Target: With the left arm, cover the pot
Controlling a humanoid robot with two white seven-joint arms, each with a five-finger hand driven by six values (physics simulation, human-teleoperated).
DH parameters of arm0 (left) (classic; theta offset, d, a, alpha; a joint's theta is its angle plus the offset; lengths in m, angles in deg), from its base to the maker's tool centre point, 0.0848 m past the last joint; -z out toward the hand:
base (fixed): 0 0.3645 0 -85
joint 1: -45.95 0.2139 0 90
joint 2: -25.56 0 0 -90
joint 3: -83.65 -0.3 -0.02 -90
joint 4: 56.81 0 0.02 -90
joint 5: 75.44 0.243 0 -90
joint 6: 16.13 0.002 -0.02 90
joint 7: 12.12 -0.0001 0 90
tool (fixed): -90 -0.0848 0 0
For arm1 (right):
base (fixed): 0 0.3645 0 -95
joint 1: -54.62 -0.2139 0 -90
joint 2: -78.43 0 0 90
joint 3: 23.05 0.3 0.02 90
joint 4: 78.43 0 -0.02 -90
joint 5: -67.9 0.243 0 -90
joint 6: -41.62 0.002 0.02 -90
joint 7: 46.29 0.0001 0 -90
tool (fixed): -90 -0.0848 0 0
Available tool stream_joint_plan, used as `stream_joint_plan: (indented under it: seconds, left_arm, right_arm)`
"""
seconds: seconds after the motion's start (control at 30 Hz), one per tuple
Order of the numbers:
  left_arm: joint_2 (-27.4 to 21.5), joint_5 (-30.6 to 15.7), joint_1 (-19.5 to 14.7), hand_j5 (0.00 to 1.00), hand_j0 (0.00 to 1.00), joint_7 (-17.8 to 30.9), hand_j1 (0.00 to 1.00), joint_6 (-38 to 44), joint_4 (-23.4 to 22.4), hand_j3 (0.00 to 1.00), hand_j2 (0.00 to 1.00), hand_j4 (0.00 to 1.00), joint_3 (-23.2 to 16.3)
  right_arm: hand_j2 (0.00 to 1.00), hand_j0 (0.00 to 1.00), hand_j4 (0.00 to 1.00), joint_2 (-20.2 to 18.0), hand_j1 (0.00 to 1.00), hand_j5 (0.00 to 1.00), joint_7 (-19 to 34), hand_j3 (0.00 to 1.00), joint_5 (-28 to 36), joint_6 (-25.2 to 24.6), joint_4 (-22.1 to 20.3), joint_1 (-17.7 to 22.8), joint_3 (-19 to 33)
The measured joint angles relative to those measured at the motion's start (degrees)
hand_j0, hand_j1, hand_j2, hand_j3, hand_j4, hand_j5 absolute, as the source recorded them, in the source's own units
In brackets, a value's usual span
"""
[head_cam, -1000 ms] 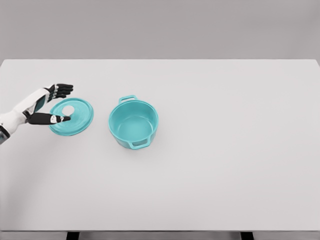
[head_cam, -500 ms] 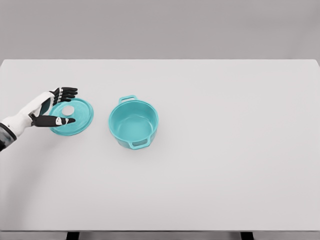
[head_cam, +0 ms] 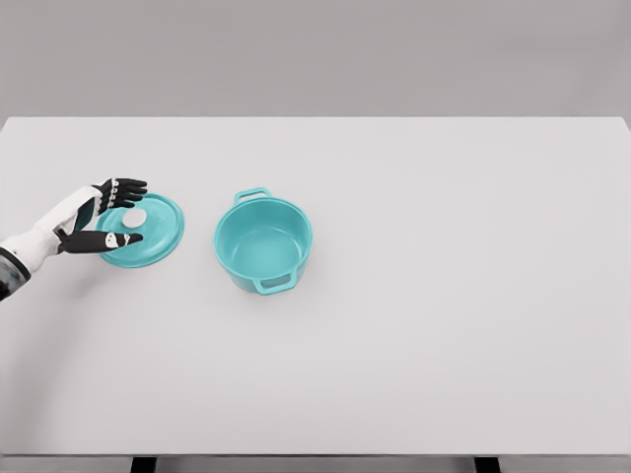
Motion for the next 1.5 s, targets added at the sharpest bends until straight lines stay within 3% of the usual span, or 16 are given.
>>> stream_joint_plan:
  seconds: [0.7, 1.23, 1.5]
  left_arm:
    - [-0.08, 1.2, -0.7, 0.77, 0.77, 0.0, 0.77, -0.65, 0.52, 0.77, 0.77, 0.77, 0.55]
    - [2.36, 9.57, -0.18, 0.77, 0.77, -0.08, 0.77, -1.71, 0.53, 0.77, 0.77, 0.77, 3.92]
    - [2.96, 10.86, 0.0, 0.75, 0.75, -0.08, 0.75, -1.67, 0.2, 0.75, 0.75, 0.75, 4.64]
  right_arm:
    - [1.0, 1.0, 1.0, 0.0, 1.0, 1.0, 0.0, 1.0, 0.0, 0.0, 0.0, 0.09, 0.0]
    - [1.0, 1.0, 1.0, 0.0, 1.0, 1.0, 0.0, 1.0, 0.0, 0.0, -0.02, 0.09, 0.0]
    - [1.0, 1.0, 1.0, 0.0, 1.0, 1.0, 0.0, 1.0, 0.0, 0.0, 0.01, 0.09, 0.0]
